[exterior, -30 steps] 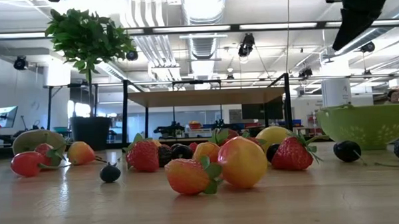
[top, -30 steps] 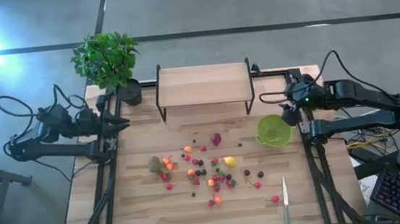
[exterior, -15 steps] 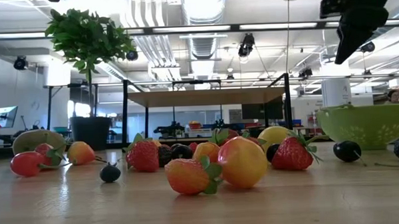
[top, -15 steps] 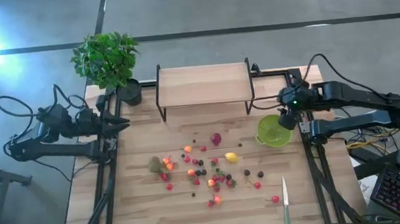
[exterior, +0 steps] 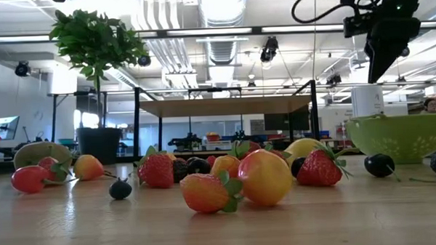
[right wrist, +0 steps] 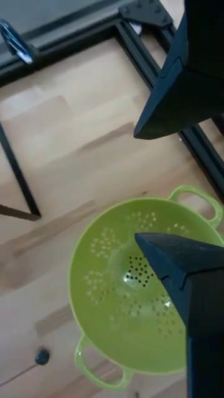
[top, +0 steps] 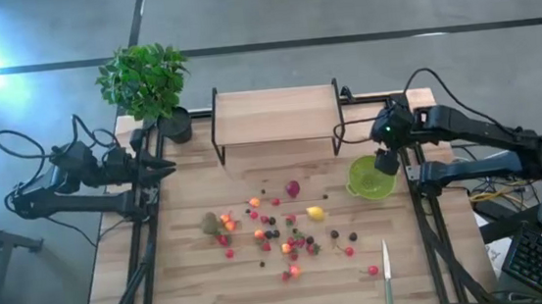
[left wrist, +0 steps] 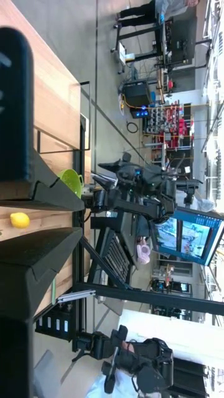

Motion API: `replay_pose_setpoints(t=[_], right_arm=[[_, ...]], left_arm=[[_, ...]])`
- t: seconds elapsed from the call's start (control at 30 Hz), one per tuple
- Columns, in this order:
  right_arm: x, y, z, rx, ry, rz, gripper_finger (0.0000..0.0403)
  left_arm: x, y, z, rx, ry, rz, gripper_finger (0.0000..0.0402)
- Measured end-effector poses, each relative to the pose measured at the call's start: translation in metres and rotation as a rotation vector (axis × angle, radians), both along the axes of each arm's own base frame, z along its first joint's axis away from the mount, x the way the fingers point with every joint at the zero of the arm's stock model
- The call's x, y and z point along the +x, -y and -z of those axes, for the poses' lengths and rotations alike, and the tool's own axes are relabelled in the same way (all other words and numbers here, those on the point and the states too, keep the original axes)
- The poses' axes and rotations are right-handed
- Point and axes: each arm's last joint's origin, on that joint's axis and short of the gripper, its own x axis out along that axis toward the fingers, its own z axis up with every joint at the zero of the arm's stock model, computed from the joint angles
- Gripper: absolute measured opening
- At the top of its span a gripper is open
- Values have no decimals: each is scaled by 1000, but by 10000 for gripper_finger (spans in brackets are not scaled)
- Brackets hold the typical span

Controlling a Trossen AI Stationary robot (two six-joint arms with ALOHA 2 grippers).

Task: Pick & Place Fruit
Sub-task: Put the green strainer bowl on the shelf

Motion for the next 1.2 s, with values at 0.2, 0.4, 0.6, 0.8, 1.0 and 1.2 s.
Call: replay_pose_setpoints(t=[0.2,0.4,0.6,0.8,1.0,1.2], right_arm=[[-1,11,19,38,-82,36,263],[6,20,33,76,-115,-2,245],[14,25,40,89,-131,-21,222],[15,25,49,127,-142,-39,210],[15,24,49,131,-133,-47,201],[15,25,50,131,-133,-47,194]], left_arm=[[0,0,0,0,0,0,62],[0,0,0,0,0,0,62],[0,0,0,0,0,0,62],[0,0,0,0,0,0,62],[0,0,0,0,0,0,62],[0,0,0,0,0,1,62]])
